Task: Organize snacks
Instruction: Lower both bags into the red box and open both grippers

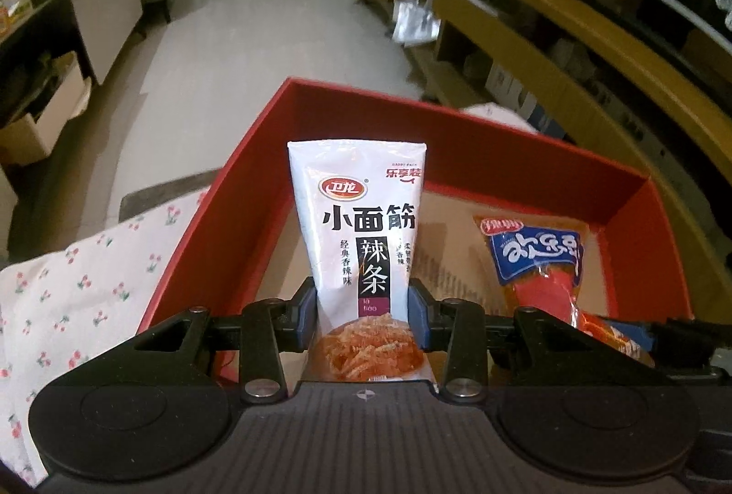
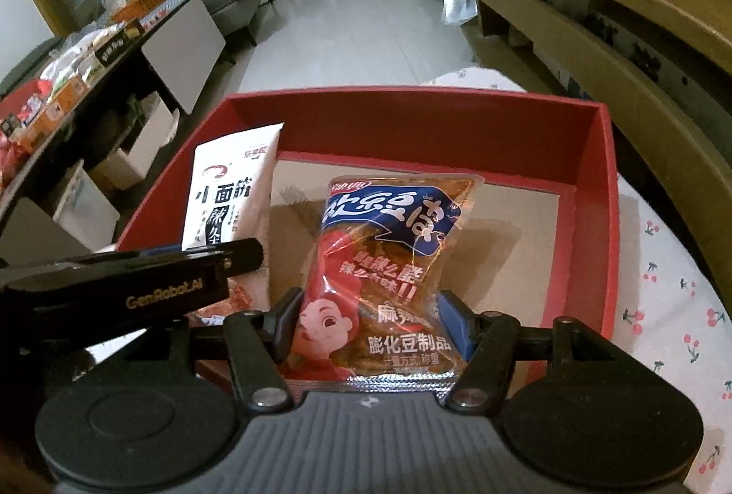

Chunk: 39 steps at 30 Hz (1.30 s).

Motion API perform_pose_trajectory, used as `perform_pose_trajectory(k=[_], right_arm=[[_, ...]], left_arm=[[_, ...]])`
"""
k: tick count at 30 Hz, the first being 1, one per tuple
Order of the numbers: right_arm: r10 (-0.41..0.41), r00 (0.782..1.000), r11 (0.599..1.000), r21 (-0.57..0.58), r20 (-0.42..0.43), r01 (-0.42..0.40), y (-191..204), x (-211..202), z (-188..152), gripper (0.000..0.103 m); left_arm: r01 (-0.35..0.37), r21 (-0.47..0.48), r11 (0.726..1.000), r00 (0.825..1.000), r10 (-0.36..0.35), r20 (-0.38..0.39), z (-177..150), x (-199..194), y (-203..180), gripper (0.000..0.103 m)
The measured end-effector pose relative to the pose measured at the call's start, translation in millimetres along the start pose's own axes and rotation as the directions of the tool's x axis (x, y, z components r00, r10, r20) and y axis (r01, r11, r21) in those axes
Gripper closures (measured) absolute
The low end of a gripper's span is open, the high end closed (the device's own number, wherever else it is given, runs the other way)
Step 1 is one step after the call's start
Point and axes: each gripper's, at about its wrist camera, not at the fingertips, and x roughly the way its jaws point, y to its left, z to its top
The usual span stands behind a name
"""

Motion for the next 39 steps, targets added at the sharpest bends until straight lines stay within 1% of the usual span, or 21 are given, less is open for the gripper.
perform_pose_trajectory(k=[3,7,10,13,17,20,23,27,29,33,36,39], right_arm=[[-0.019,1.0,1.0,-0.023,-0.018,0.018,3.6,3.0,-4.0,0.035],[-0.012,0.999,0.999,-0.042,-0.04,0.01,6.0,4.1,-6.6,0.034],[-0.021,0.999,0.998,-0.053,-0.044,0.019,7.3,2.8,-7.2,0.031],[-0.021,0.999,0.998,-0.058,-0.026,0.02,8.9,-0.6,-5.5,0.03],[-0.018,1.0,0.998,-0.061,0.017,0.019,10.4,-10.0,-2.2,0.028],[-0.016,0.999,0.998,-0.06,0.035,0.018,11.5,-15.5,0.1,0.027],[-0.015,0.998,0.998,-0.066,0.054,0.018,13.3,-25.1,-0.6,0.027],[-0.014,0.998,0.998,-0.06,0.069,0.018,11.9,-40.1,-6.6,0.026],[-0.018,0.997,0.998,-0.054,0.07,0.022,9.5,-48.6,-11.5,0.026],[-0.023,0.997,1.0,0.008,0.076,0.023,-2.2,-67.9,-22.7,0.026],[-0.027,0.997,0.998,0.053,0.075,0.023,-11.6,-84.0,-31.9,0.026],[0.01,0.997,0.997,0.078,0.074,-0.016,-18.2,-101.3,-43.4,0.026]], left_arm=[[-0.01,-0.005,1.0,1.0,0.01,-0.02,-4.3,-2.3,1.4,0.054],[-0.015,-0.006,1.0,0.999,0.015,-0.041,-7.6,-7.3,2.2,0.053],[-0.01,-0.005,1.0,0.999,0.01,-0.038,-6.9,-11.0,1.2,0.05],[0.002,-0.016,1.0,1.0,-0.003,-0.03,-3.3,-13.5,-0.1,0.046],[0.018,-0.017,1.0,1.0,-0.018,0.008,1.6,-24.8,-3.2,0.037],[0.03,-0.017,0.999,0.999,-0.03,0.023,4.1,-32.0,-4.3,0.036],[0.033,-0.021,0.999,0.999,-0.033,0.041,2.7,-43.5,-3.2,0.032],[0.052,-0.035,0.998,0.997,-0.049,0.058,-4.6,-62.6,0.8,0.027],[0.058,-0.037,0.998,0.997,-0.055,0.062,-10.4,-71.4,2.2,0.027],[0.058,-0.016,0.998,0.997,-0.057,0.051,-25.8,-83.1,1.2,0.026],[0.083,0.002,0.997,0.996,-0.083,0.019,-37.2,-84.2,-2.8,0.026],[0.104,0.046,0.994,0.994,-0.103,-0.025,-49.7,-80.9,-11.2,0.024]])
